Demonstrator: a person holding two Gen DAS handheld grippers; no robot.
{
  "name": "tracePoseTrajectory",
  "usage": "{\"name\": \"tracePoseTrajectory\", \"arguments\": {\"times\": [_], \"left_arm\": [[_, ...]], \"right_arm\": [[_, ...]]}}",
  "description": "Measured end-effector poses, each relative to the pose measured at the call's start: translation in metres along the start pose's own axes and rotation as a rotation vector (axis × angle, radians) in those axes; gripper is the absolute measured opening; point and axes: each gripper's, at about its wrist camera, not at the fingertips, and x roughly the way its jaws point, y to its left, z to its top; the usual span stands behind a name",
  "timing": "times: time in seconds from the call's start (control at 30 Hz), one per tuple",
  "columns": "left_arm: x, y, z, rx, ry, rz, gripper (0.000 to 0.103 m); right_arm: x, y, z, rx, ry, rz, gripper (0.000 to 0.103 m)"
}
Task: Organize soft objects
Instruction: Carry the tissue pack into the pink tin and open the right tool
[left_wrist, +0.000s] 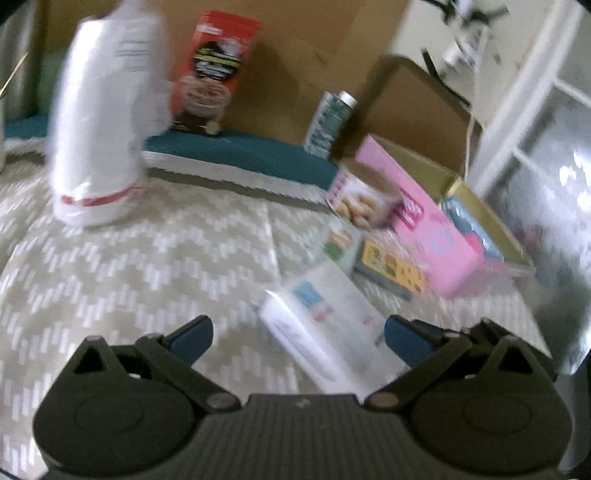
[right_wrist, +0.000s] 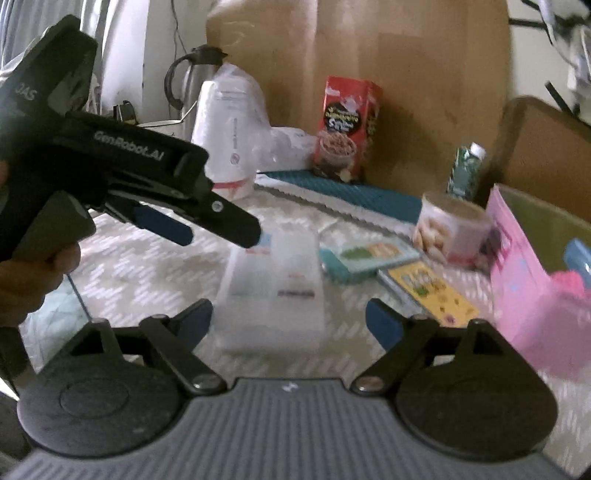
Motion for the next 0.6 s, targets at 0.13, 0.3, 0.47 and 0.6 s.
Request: {"name": "tracePoseTrajectory", "arguments": {"times": [0.13,0.3,0.47,0.6], "left_arm": [[0.010,-0.014,-0.006,0.039,0.064,0.022,0.090],[0.008,-0.021,-0.003,0.030,0.056,-0.038,0.061],[0.001,-0.056,0.015,0.121,-0.022,-0.081,0.059],[0.010,-0.104,0.037,0.244,-0.072,-0.126,0.059]], "right_arm": [[0.000,0.008,-0.006,-0.009,0.004,0.046,0.090],[0.003,0.000,-0.010,0.031,0.008,0.070,0.062],[-0.019,-0.009,-0.011,0.046,-0.106,0.020,0.061],[-0.041,-0.028,-0.009,0.075,-0.224,-0.077,0.061]]}}
